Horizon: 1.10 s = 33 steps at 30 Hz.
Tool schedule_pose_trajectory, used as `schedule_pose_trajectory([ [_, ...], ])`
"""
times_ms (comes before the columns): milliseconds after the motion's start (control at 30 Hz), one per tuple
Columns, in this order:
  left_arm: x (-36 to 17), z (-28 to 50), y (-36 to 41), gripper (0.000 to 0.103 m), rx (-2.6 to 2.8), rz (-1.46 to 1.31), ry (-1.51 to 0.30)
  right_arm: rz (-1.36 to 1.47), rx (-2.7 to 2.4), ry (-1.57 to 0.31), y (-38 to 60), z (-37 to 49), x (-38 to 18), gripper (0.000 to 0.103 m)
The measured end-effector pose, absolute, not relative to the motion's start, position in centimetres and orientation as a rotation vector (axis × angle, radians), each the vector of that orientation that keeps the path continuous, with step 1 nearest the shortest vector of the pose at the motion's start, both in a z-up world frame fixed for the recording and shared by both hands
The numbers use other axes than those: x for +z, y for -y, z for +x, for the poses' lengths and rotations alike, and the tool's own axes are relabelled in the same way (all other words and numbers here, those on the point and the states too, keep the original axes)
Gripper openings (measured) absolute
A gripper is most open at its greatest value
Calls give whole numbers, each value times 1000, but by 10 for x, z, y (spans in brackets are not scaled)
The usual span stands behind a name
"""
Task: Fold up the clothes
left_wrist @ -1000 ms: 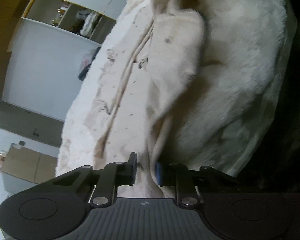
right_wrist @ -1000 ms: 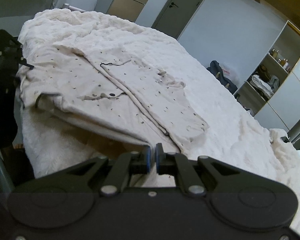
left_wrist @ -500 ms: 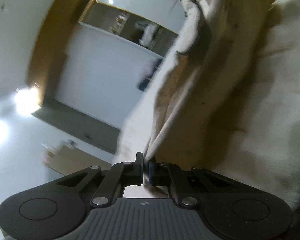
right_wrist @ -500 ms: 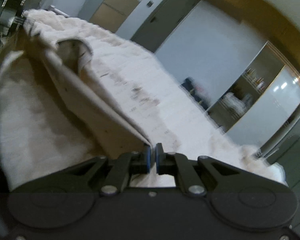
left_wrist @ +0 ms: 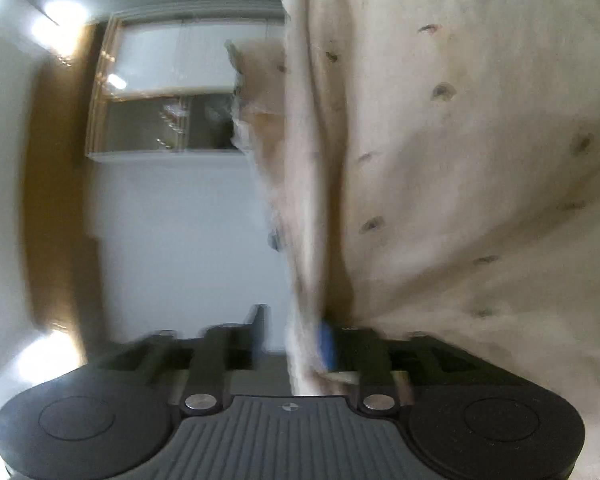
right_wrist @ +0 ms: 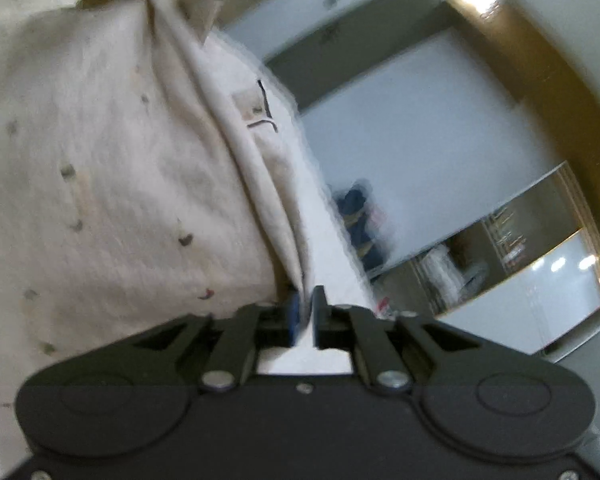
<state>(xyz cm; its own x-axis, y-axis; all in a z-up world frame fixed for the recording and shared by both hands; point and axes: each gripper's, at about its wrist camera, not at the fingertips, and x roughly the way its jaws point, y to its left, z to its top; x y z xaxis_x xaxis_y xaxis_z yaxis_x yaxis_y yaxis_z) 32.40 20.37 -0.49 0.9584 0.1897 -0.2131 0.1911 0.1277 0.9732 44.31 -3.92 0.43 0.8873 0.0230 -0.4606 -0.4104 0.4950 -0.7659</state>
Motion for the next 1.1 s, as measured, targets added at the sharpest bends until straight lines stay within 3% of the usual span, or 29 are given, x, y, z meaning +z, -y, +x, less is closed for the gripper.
schedule_pose_trajectory([
  [67, -2, 347, -217, 55, 15, 1290, -412, -968, 267, -535, 41, 479, -5, 55],
  [167, 23, 333, -246, 55, 70, 962, -502, -938, 210, -515, 43, 484, -6, 57],
  [267, 46, 279, -282, 58, 64, 548, -572, -859, 123, -404, 63, 456, -4, 90],
  [333, 44, 245, -295, 62, 36, 370, -595, -606, 126, -517, 93, 466, 1, 88],
  [400, 35, 233, -300, 63, 49, 291, -615, -320, 108, -656, 126, 488, 4, 76],
  [433, 30, 225, -294, 66, 63, 274, -627, -321, 64, -659, 131, 492, 4, 75],
  [533, 15, 202, -278, 78, 20, 238, -670, -338, -66, -620, 142, 482, 19, 77],
  [600, 4, 194, -278, 78, -13, 209, -704, -295, 45, -636, 146, 453, 25, 86],
  [667, -10, 193, -278, 78, -25, 168, -728, -240, 145, -653, 154, 413, 23, 86],
  [800, -9, 191, -283, 78, 25, 52, -757, -83, 162, -680, 194, 338, -1, 87],
  [867, 2, 184, -283, 89, 40, -22, -691, 147, 174, -678, 225, 290, -37, 87],
  [933, 2, 184, -278, 89, 27, -104, -647, 261, 176, -667, 239, 277, -57, 86],
  [1033, -12, 191, -281, 88, 37, -255, -615, 416, 204, -640, 247, 266, -97, 73],
  [1100, -22, 182, -293, 79, 49, -383, -609, 508, 246, -659, 249, 266, -111, 58],
])
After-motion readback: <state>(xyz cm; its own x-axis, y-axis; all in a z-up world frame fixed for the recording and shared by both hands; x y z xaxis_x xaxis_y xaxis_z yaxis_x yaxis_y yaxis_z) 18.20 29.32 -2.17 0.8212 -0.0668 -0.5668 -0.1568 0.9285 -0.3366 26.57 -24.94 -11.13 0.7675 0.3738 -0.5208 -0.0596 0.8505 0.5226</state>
